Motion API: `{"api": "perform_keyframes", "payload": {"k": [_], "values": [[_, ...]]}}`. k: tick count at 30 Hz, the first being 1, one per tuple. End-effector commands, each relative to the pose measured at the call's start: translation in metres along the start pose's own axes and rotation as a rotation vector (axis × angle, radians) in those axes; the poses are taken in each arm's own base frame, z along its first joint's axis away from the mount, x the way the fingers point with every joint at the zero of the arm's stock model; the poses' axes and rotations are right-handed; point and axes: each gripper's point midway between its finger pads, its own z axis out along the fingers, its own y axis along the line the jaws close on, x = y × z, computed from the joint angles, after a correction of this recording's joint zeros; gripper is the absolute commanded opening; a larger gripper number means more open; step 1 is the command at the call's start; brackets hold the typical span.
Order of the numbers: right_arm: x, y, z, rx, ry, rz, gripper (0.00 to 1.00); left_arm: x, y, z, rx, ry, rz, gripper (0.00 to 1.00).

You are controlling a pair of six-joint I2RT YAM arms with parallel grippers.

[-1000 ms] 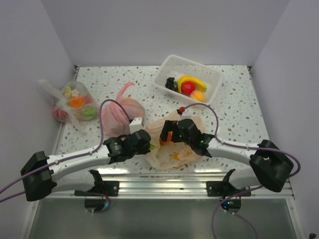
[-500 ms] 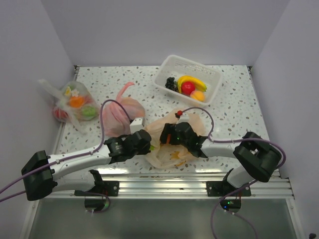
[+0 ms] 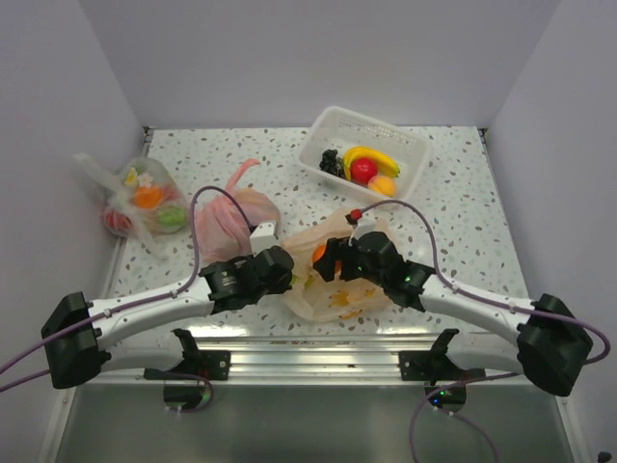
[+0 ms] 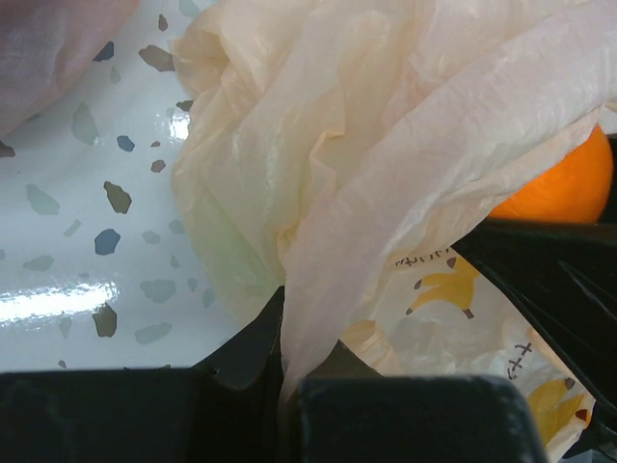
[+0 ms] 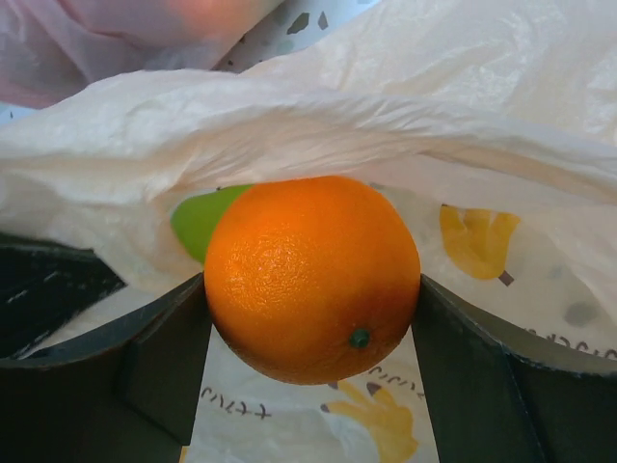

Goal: Untie the knot of the plastic bag and take out the fruit

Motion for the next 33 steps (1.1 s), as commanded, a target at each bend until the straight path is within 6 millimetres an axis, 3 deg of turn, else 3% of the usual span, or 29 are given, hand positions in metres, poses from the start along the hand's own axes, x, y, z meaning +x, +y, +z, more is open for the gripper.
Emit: {"api": "perform_keyframes", "payload": {"k": [1, 7, 13, 15, 19, 20, 25, 26, 28, 29, 31, 32, 33], "values": [[-0.015, 0.015, -0.029, -0.047, 0.044, -0.113, 0.39, -0.021, -0.007, -0.007, -0.008, -0.061, 0.007, 0.01], [-0.046, 0.03, -0.075, -0.078, 0.061, -0.259, 0.4, -0.022, -0.004, -0.006, -0.024, -0.065, 0.016, 0.01], [-0.109, 0.034, -0.108, 0.004, -0.099, -0.324, 0.38, -0.019, 0.001, -0.006, -0.036, -0.063, 0.024, 0.01], [-0.129, 0.018, -0.109, 0.109, -0.143, -0.343, 0.37, -0.016, 0.003, -0.005, -0.036, -0.056, 0.025, 0.01], [-0.163, -0.01, -0.091, 0.221, -0.162, -0.313, 0.36, -0.013, 0.004, -0.006, -0.029, -0.049, 0.024, 0.01], [-0.18, -0.024, -0.089, 0.25, -0.196, -0.278, 0.36, -0.012, 0.005, -0.006, -0.03, -0.047, 0.026, 0.01], [-0.214, -0.065, -0.056, 0.346, -0.217, -0.197, 0.39, -0.012, 0.009, -0.008, -0.026, -0.057, 0.013, 0.01], [-0.225, -0.084, -0.044, 0.381, -0.229, -0.158, 0.39, -0.012, 0.009, -0.009, -0.022, -0.058, 0.009, 0.01], [-0.238, -0.102, -0.033, 0.418, -0.249, -0.117, 0.4, -0.013, 0.008, -0.01, -0.015, -0.06, 0.004, 0.01], [-0.247, -0.124, -0.02, 0.464, -0.258, -0.083, 0.42, -0.013, 0.009, -0.01, -0.014, -0.061, 0.004, 0.01], [-0.255, -0.148, -0.008, 0.533, -0.266, -0.056, 0.43, -0.013, 0.009, -0.011, -0.015, -0.062, 0.001, 0.01], [-0.272, -0.162, -0.009, 0.577, -0.309, -0.033, 0.43, -0.013, 0.009, -0.011, -0.014, -0.063, 0.0, 0.01], [-0.267, -0.179, 0.008, 0.608, -0.284, -0.02, 0.44, -0.013, 0.01, -0.011, -0.014, -0.063, -0.002, 0.01]]}}
